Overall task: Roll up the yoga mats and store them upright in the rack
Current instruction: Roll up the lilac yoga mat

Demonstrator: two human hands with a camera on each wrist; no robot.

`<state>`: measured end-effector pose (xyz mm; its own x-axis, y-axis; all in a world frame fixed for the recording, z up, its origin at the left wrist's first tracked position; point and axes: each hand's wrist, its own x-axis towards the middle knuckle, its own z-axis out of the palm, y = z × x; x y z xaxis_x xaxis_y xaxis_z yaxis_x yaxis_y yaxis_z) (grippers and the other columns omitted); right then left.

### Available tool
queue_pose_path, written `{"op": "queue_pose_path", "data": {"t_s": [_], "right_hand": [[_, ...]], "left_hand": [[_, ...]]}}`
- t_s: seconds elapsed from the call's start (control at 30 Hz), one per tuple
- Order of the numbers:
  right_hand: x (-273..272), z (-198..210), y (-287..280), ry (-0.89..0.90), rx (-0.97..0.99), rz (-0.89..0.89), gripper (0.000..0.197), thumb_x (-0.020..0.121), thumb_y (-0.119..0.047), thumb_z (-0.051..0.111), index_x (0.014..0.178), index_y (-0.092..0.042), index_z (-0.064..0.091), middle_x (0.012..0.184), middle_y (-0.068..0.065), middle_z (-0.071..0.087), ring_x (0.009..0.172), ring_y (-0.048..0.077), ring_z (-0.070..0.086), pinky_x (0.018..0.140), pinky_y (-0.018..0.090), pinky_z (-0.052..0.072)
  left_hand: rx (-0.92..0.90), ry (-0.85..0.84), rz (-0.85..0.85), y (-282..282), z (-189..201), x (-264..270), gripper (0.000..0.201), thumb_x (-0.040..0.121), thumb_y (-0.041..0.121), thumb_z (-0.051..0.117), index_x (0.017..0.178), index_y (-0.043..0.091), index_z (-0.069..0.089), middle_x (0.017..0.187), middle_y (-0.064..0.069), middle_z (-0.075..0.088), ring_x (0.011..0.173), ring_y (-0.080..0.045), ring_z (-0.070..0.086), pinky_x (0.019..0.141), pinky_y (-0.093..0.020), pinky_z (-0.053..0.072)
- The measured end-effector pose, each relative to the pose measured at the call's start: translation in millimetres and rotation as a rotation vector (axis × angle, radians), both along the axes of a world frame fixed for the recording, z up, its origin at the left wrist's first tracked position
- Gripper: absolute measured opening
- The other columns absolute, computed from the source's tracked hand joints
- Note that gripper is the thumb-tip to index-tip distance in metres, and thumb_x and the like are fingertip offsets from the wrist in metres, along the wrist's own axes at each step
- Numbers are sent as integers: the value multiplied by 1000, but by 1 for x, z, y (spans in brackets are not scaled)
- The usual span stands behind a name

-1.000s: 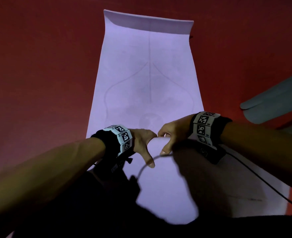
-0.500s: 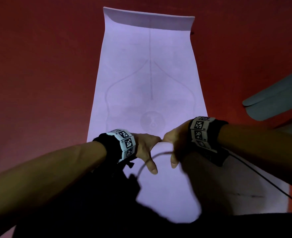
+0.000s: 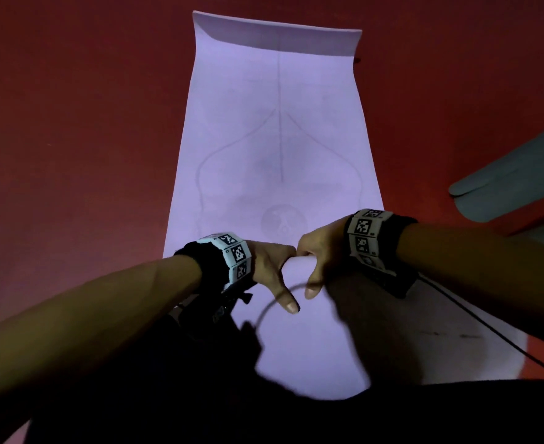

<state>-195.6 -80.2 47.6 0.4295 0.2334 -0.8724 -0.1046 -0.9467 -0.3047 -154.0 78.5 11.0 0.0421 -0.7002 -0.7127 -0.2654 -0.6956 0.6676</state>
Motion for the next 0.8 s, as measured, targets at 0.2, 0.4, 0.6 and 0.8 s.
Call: {"op": "queue_pose_path", "data": {"t_s": [0.2, 0.4, 0.6, 0.8], "right_hand": [[-3, 2, 5, 92, 39, -63, 59, 65, -52, 89, 112, -20, 72, 107, -2, 76, 104, 15, 69, 99, 41, 54], [5, 4, 12, -40, -45, 79, 82, 58, -62, 88, 121, -16, 61, 112, -2, 70, 106, 16, 65, 98, 37, 53], [8, 3, 0, -58, -48, 17, 75, 55, -60, 89, 116, -23, 66, 101, -9, 74, 96, 12, 68, 93, 37, 56], [3, -2, -6, 74, 36, -97, 54, 65, -44, 92, 108, -17, 74, 97, -4, 78, 96, 14, 72, 92, 35, 58]], "left_hand": [[65, -69, -78, -4, -3, 6, 82, 45, 48, 96, 106, 3, 66, 82, -7, 62, 82, -26, 64, 63, -43, 62], [99, -32, -36, -1, -3, 15, 68, 46, 47, 95, 95, 9, 69, 79, -8, 62, 79, -28, 67, 76, -66, 55], [33, -61, -51, -8, -3, 14, 95, 46, 53, 95, 129, 26, 57, 118, 7, 68, 113, -13, 62, 93, -40, 57], [-24, -67, -92, -9, -13, 8, 73, 47, 49, 95, 111, 24, 68, 110, -1, 73, 108, -19, 67, 94, -46, 56]]}}
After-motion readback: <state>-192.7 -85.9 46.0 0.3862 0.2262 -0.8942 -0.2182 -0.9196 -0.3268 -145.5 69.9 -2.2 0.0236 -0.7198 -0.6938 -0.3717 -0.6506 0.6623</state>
